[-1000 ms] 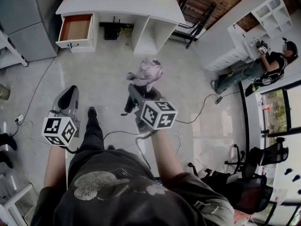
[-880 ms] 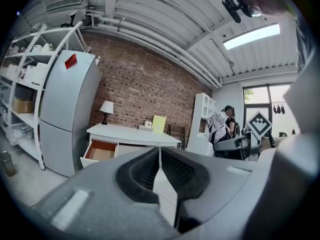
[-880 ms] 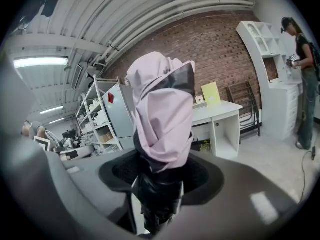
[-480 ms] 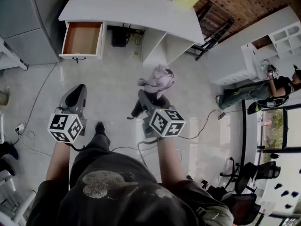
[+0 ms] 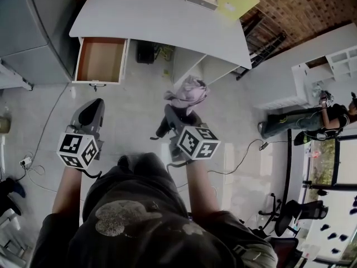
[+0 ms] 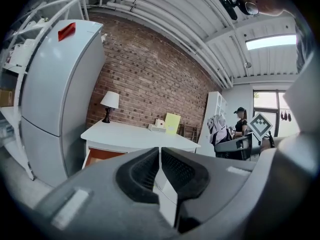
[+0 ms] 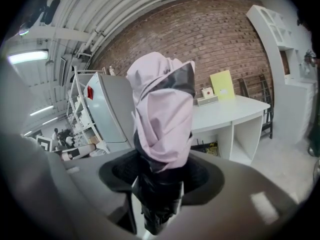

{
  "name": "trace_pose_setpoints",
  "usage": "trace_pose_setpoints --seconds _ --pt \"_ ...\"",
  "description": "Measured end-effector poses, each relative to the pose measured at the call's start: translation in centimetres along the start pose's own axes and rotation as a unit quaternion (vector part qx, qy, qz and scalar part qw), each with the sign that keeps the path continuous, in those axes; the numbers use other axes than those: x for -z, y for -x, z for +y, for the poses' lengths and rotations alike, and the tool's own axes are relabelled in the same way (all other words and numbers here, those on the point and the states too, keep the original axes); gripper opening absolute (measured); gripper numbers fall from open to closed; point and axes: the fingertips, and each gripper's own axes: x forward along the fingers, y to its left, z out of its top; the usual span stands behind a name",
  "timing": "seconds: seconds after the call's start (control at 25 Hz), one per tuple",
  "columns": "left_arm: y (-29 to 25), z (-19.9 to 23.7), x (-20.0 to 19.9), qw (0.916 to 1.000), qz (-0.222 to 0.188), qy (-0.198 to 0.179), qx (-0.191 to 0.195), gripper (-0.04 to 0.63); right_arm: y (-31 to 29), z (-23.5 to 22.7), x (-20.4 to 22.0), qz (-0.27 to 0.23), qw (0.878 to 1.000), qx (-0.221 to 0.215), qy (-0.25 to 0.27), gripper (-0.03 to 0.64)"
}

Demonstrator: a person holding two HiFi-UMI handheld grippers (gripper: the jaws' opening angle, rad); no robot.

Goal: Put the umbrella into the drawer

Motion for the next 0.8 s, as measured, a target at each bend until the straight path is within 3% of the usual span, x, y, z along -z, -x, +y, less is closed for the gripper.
trace_pose_setpoints --seconds 0.44,0.8 --pt "-3.8 7.7 -0.9 0.9950 0.000 0.003 -0.100 0.023 -13.4 0.6 -3.1 0.044 0.994 -0.087 0.048 0.235" --pt "-7.9 13.6 -1.2 0.9703 0.018 0.050 -0.236 0.024 -27.7 3.2 -5.6 0.130 0.964 -0.212 0.099 0.235"
